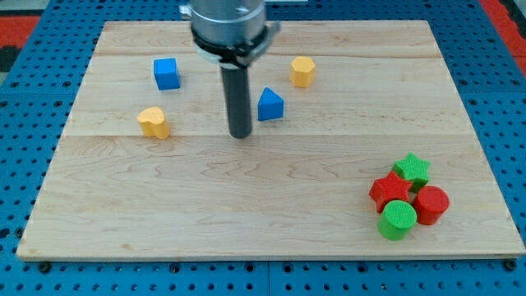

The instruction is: Place the blue triangle in between the yellow hexagon and blue cube

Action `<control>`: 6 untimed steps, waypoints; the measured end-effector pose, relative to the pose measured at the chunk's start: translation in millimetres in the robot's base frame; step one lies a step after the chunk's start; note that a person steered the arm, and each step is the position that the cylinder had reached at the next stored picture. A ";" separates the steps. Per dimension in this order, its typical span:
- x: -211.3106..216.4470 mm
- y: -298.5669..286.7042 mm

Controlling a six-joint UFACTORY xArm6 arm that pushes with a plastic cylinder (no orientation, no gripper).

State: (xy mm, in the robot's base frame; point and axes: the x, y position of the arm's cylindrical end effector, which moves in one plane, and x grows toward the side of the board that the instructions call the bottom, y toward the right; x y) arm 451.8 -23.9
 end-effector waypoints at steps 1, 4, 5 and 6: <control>-9.7 34.3; -113.9 -12.9; -86.9 19.6; -72.5 81.1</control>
